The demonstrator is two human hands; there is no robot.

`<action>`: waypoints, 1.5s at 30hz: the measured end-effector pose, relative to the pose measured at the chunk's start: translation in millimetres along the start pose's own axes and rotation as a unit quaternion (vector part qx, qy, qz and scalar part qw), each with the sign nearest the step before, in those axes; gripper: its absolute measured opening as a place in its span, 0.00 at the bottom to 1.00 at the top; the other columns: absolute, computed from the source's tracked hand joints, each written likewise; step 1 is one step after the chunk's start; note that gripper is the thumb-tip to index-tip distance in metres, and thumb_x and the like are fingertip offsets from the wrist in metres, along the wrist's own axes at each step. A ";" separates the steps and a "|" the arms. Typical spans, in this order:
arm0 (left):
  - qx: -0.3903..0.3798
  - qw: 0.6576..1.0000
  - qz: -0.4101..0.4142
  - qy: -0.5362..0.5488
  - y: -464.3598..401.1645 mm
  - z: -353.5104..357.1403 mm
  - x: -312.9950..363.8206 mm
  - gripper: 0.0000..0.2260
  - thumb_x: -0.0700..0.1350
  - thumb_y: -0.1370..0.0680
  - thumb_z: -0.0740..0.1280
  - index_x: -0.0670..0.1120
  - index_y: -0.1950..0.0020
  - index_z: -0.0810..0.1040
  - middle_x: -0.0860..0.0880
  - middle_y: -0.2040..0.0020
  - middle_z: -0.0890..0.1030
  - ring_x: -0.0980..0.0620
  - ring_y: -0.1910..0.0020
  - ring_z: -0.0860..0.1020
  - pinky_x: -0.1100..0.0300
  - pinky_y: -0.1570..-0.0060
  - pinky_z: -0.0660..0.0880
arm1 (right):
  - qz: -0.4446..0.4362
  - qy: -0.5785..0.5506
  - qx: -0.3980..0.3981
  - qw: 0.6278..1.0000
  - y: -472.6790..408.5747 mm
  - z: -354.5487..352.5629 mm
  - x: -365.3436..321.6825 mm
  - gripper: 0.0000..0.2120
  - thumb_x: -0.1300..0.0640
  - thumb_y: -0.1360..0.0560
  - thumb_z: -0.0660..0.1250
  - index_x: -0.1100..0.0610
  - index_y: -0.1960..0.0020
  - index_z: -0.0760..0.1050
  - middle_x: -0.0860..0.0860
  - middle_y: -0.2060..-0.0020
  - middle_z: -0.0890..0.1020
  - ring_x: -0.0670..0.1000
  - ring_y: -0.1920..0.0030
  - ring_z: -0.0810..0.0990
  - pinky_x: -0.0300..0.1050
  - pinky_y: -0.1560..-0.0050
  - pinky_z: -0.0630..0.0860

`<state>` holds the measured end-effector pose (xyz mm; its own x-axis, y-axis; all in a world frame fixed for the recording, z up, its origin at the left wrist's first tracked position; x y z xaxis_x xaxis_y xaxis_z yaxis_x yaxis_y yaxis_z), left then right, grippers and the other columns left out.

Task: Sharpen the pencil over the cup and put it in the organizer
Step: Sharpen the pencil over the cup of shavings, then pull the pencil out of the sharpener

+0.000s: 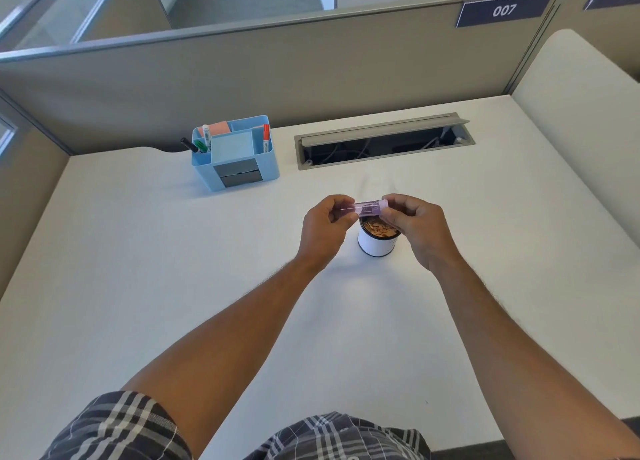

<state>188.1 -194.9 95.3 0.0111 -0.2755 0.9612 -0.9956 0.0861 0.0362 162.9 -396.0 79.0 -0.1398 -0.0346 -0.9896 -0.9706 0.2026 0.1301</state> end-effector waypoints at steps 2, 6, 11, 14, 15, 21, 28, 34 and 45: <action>-0.004 1.000 -0.007 0.009 -0.7 -0.4 -1.7 0.10 0.39 0.23 0.70 0.44 0.42 0.80 0.48 0.51 0.85 0.51 0.53 0.82 0.59 0.51 0.81 | -0.008 0.005 -0.004 1.000 0.4 0.0 -3.1 0.09 0.59 0.24 0.75 0.53 0.44 0.85 0.50 0.50 0.88 0.51 0.47 0.85 0.52 0.39 0.81; -0.015 0.999 -0.015 0.028 -2.1 -1.0 -3.0 0.07 0.41 0.22 0.69 0.45 0.44 0.82 0.50 0.56 0.85 0.54 0.61 0.82 0.58 0.55 0.80 | -0.019 0.006 -0.008 1.000 0.3 0.1 -6.8 0.09 0.58 0.24 0.75 0.53 0.44 0.85 0.48 0.52 0.89 0.48 0.48 0.85 0.50 0.40 0.81; -0.036 0.999 -0.019 0.033 -1.3 2.7 -1.5 0.06 0.43 0.20 0.67 0.47 0.48 0.83 0.54 0.61 0.84 0.58 0.65 0.79 0.65 0.62 0.77 | -0.027 0.024 -0.022 0.999 0.0 3.3 -6.8 0.09 0.56 0.24 0.75 0.49 0.44 0.85 0.45 0.51 0.88 0.47 0.46 0.85 0.49 0.40 0.81; -0.041 0.999 -0.019 0.028 -0.4 3.6 0.1 0.05 0.42 0.20 0.67 0.47 0.47 0.83 0.54 0.60 0.83 0.59 0.65 0.79 0.65 0.61 0.77 | -0.027 0.021 -0.023 0.999 -0.1 4.3 -6.4 0.09 0.56 0.24 0.75 0.49 0.44 0.85 0.46 0.51 0.88 0.49 0.45 0.85 0.52 0.38 0.80; -0.041 0.999 -0.019 0.028 -0.3 3.5 0.6 0.05 0.42 0.20 0.67 0.47 0.46 0.82 0.53 0.59 0.84 0.58 0.64 0.80 0.64 0.60 0.78 | -0.027 0.020 -0.021 0.999 0.1 4.2 -6.6 0.09 0.55 0.24 0.75 0.49 0.44 0.85 0.46 0.51 0.88 0.49 0.45 0.85 0.52 0.38 0.80; -0.035 0.999 -0.007 0.000 -0.6 2.0 5.5 0.07 0.39 0.21 0.69 0.45 0.43 0.80 0.49 0.54 0.84 0.52 0.58 0.82 0.55 0.54 0.81 | -0.025 0.017 -0.019 0.999 0.0 4.3 -6.6 0.09 0.55 0.25 0.75 0.49 0.45 0.86 0.48 0.51 0.89 0.53 0.44 0.85 0.56 0.37 0.80; -0.025 0.999 0.014 -0.033 2.0 1.5 12.0 0.07 0.38 0.23 0.71 0.45 0.46 0.80 0.48 0.51 0.84 0.49 0.52 0.81 0.53 0.50 0.82 | -0.015 0.001 -0.017 1.000 1.1 6.4 -7.5 0.08 0.60 0.25 0.75 0.49 0.49 0.87 0.49 0.52 0.89 0.51 0.46 0.86 0.56 0.37 0.80; -0.016 0.999 0.017 -0.042 2.1 1.2 14.6 0.07 0.37 0.23 0.71 0.44 0.46 0.80 0.47 0.51 0.84 0.48 0.52 0.81 0.52 0.49 0.81 | -0.023 0.012 -0.012 1.000 2.4 7.1 -12.2 0.10 0.60 0.25 0.75 0.45 0.53 0.87 0.46 0.54 0.89 0.48 0.49 0.86 0.51 0.39 0.81; -0.059 0.990 0.042 -0.124 -1.4 -9.4 2.7 0.12 0.39 0.22 0.70 0.49 0.40 0.80 0.54 0.51 0.81 0.59 0.54 0.79 0.71 0.56 0.74 | -0.025 0.036 -0.031 0.999 5.8 33.6 -11.7 0.07 0.60 0.23 0.73 0.53 0.47 0.86 0.43 0.58 0.88 0.41 0.55 0.86 0.31 0.53 0.77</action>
<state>190.4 -186.8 100.4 -0.1093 -0.4883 0.8658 -0.9742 0.2256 0.0043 165.5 -361.6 89.3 -0.1019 -0.1149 -0.9881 -0.9867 0.1380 0.0857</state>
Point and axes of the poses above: each hand's wrist, its own y-axis away from the middle knuckle, its own z-axis out of the palm, x = y × z, the point moved 10 cm from there along -y, towards the middle knuckle
